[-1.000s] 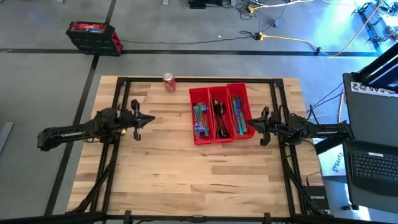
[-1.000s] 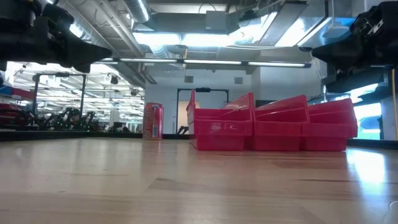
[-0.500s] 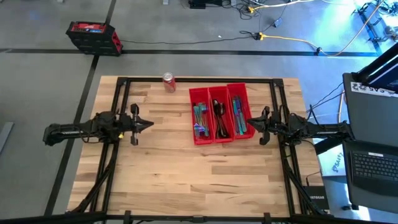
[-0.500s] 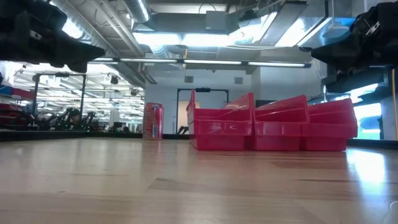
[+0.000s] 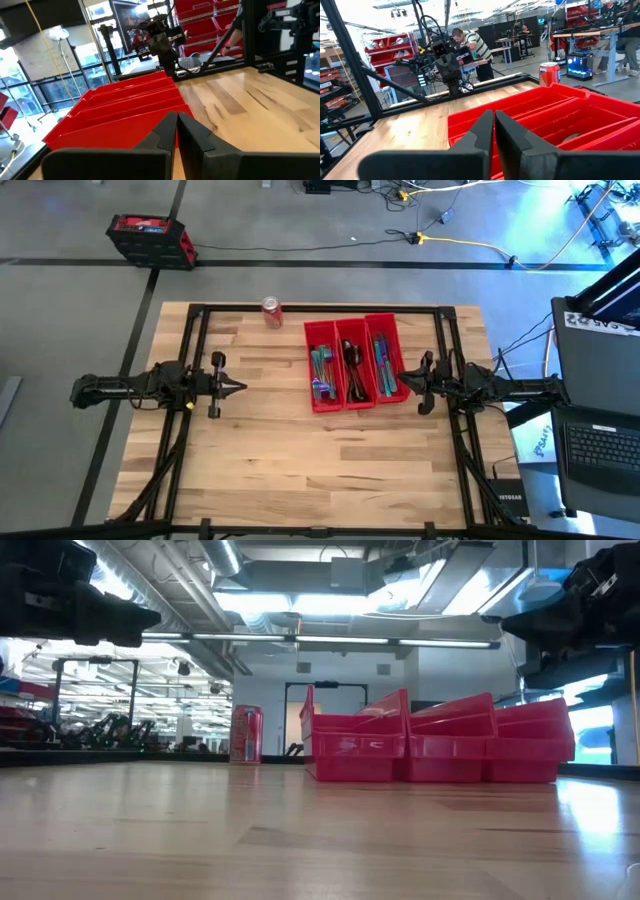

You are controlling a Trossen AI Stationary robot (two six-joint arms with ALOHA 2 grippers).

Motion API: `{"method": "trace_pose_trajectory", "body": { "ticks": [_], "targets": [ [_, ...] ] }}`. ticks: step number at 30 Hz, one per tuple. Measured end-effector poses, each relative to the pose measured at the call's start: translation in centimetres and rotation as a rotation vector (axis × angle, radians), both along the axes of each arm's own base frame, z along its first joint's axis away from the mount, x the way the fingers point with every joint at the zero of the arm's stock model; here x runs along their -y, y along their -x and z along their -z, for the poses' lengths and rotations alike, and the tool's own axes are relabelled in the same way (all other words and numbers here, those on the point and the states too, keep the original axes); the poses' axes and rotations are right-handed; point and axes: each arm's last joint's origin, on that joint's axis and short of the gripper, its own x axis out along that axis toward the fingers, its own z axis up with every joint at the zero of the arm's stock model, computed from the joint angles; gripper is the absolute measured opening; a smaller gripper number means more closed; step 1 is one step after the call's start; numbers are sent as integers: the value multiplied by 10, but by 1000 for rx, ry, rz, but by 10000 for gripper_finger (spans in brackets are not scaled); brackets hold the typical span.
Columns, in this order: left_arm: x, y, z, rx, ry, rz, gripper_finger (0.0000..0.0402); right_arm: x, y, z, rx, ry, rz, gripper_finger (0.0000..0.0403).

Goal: Sort silverware
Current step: Return to Home Position

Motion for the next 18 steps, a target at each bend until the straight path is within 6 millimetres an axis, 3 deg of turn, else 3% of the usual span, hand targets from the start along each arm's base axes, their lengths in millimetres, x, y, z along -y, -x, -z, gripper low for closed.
{"method": "trace_pose_trajectory", "body": {
  "ticks": [3, 9, 18],
  "targets": [
    [0, 0, 0, -1, -10, 1, 0, 0, 0, 0, -6, 17, -12, 0],
    [0, 0, 0, -2, -8, 0, 0, -2, -3, 5, -86, 238, -54, 0],
    [0, 0, 0, -3, -6, -1, 0, -2, -7, 9, -144, 257, -72, 0]
  ]
}}
